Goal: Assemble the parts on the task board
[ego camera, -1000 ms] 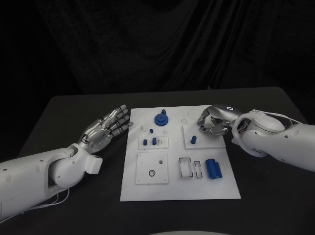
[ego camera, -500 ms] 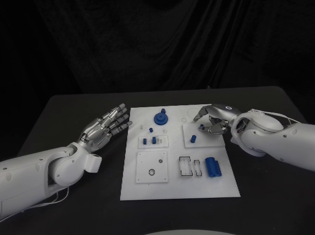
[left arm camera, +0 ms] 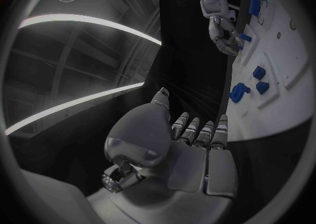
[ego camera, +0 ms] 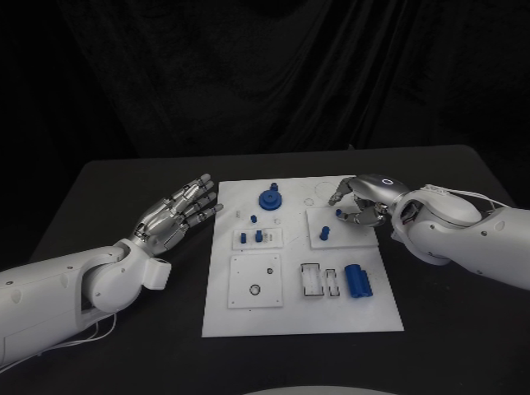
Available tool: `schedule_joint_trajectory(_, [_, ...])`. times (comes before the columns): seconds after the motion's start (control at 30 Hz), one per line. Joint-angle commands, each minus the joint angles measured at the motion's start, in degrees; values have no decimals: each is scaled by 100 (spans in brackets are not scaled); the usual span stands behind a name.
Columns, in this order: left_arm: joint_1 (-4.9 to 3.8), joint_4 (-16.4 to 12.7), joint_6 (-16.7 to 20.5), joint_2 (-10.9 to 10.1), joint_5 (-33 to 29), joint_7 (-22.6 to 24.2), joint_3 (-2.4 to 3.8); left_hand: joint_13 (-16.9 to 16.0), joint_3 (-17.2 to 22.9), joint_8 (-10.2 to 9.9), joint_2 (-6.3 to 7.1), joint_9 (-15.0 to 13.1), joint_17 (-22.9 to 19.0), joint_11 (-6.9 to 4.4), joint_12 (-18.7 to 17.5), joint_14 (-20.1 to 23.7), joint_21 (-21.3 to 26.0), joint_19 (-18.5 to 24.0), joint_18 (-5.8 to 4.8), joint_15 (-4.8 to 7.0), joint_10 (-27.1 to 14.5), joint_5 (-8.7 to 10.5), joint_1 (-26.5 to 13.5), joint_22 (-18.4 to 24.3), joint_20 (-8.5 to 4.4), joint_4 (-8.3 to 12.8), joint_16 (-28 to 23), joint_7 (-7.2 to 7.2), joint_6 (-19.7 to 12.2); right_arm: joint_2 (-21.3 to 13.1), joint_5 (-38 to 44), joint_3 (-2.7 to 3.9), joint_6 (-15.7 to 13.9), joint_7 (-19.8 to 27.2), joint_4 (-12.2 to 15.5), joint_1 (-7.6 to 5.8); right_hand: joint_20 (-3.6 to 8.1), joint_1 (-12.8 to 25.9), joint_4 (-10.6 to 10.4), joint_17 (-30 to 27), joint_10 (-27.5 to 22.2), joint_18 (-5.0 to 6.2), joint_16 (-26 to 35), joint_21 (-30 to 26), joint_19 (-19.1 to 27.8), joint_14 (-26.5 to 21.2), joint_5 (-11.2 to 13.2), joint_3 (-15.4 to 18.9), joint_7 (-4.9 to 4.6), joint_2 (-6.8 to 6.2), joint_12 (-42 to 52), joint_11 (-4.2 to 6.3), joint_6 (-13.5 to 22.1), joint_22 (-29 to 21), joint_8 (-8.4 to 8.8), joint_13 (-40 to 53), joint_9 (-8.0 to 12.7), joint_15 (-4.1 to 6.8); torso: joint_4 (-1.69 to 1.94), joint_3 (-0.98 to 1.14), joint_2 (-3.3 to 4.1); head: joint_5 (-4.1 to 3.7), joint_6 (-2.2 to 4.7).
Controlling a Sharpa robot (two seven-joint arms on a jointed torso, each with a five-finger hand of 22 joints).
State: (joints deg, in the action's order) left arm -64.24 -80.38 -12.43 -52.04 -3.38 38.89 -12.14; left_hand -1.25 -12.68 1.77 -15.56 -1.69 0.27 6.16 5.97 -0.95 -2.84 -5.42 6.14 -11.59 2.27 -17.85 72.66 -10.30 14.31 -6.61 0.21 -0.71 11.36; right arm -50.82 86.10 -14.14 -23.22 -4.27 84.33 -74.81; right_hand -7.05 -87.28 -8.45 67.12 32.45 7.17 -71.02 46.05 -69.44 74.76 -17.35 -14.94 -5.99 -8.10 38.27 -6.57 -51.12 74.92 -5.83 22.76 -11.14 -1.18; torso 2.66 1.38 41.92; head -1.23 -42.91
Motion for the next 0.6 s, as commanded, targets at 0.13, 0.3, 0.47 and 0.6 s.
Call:
schedule_joint_trajectory(0.13, [-2, 0, -122, 17, -41, 755, 5, 1, -5, -12, -30, -1, 8, 37, 1, -8, -33, -14, 88, -53, -14, -82, 85, -15, 78, 72, 20, -7, 10, -62, 213, 1, -190, -114, 83, 15, 13, -10, -24, 46, 241, 64, -81, 133, -104, 79, -243, -56, 10, 57, 586, 37, -214, 486, -109, 284, -83, 36, 0, 0, 0, -2, 0])
schedule_joint_trajectory(0.3, [-2, 16, -127, 24, -41, 750, 5, 1, -3, -13, -51, 0, 10, 42, 2, -17, -42, -23, 102, -61, -14, -170, 116, -21, 100, 125, 24, -3, 7, -85, 218, 1, -222, -100, 103, 17, 28, 5, -28, 100, 308, 42, -148, 276, -184, 146, -326, -96, 13, 75, 820, 73, -322, 517, -181, 411, -163, 53, 6, 0, -1, -13, -17])
schedule_joint_trajectory(0.47, [-1, 29, -132, 35, -41, 743, 5, 1, 6, -12, -69, 0, 14, 50, 6, -31, -53, -35, 117, -68, -14, -258, 151, -30, 119, 185, 30, 7, 6, -76, 220, 1, -232, -81, 105, 23, 43, 22, -44, 179, 426, 12, -232, 467, -295, 242, -354, -134, -12, 93, 916, 117, -321, 558, -192, 446, -204, 68, 2, 0, -1, -5, -34])
schedule_joint_trajectory(0.6, [-1, 46, -140, 46, -41, 735, 5, 0, 16, -13, -79, 0, 16, 56, 10, -37, -58, -40, 124, -73, -13, -309, 174, -33, 131, 224, 32, 7, -1, -53, 220, 1, -218, -71, 99, 27, 49, 36, -59, 213, 492, -1, -269, 545, -343, 287, -353, -155, -23, 105, 936, 138, -338, 574, -207, 446, -228, 73, -5, -3, 1, 10, -57])
